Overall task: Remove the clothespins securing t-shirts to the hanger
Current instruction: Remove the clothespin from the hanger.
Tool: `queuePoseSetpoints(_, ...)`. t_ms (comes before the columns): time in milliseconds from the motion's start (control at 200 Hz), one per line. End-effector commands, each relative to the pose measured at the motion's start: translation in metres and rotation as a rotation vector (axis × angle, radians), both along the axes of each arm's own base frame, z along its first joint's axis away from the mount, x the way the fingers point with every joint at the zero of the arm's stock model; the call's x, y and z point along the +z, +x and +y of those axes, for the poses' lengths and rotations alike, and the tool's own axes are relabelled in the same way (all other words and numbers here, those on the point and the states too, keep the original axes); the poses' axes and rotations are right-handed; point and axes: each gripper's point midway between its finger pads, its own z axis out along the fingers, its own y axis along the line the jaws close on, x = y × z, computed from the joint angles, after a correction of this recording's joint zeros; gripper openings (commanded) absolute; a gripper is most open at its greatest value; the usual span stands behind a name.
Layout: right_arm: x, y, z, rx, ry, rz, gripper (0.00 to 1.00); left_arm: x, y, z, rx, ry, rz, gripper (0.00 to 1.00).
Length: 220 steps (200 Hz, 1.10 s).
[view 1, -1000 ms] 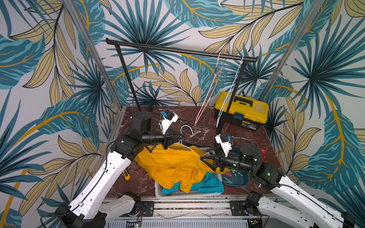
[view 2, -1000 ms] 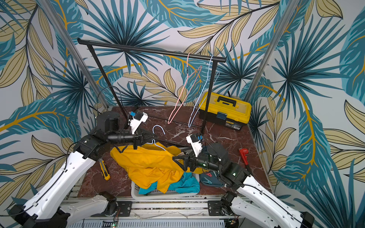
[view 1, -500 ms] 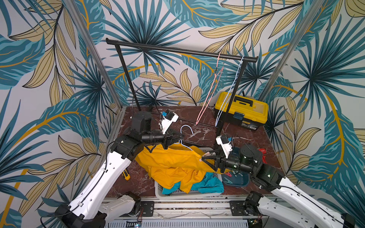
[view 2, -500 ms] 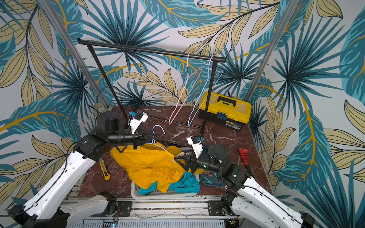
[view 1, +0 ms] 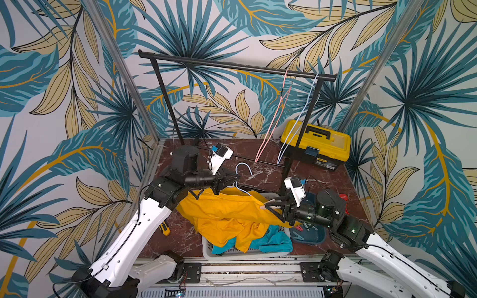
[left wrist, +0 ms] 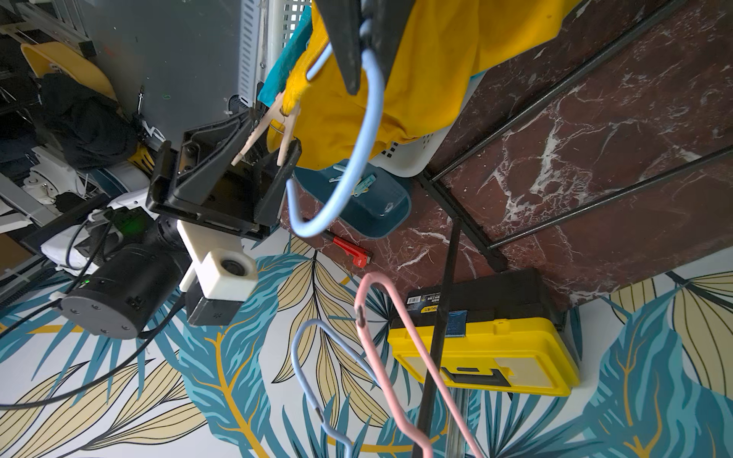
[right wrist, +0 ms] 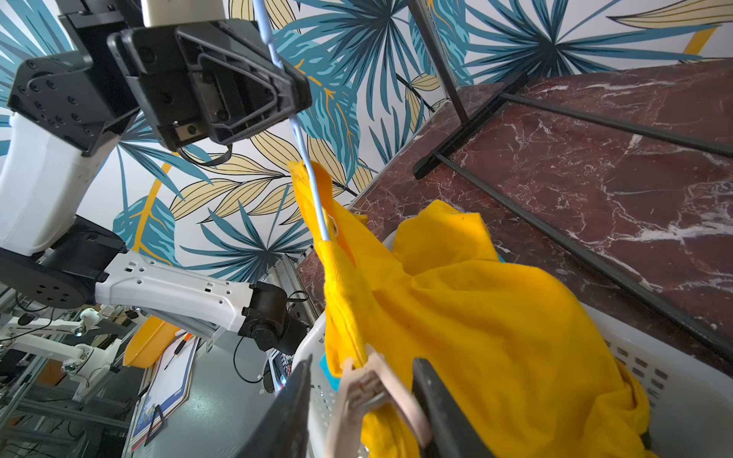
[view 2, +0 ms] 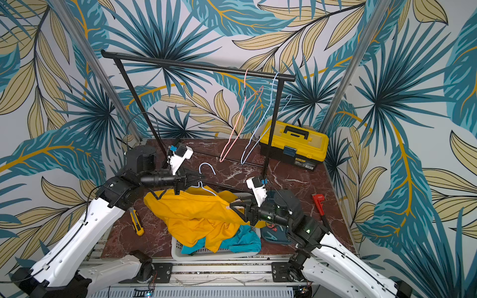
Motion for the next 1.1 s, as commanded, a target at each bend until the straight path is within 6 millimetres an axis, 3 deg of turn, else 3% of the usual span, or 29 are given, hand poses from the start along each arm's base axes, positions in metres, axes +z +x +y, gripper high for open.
queuePoseSetpoints(0,-0.007,0.001,-0.003,-0.019,-0.006,-0.002,0.39,0.019,-0.002,0.004,0.013,-0.03,-0.06,0.0)
queuePoseSetpoints(285,-0.01,0.006,-0.002,-0.028,-0.019,0.0,0.32,0.019,-0.002,0.002,0.005,-0.033,-0.052,0.0)
queuePoseSetpoints(556,-0.006,0.009,-0.003,-0.044,-0.012,-0.02,0.17,0.017,-0.002,0.003,0.008,-0.031,-0.049,0.0)
queuePoseSetpoints(896,-0.002,0.007,-0.007,-0.053,0.004,-0.026,0.18,0.016,-0.001,0.002,-0.001,-0.032,-0.043,0.0)
queuePoseSetpoints(1097,0.0,0.009,-0.011,-0.083,0.012,-0.029,0.13,0.015,-0.002,0.0,-0.013,-0.033,-0.035,0.0)
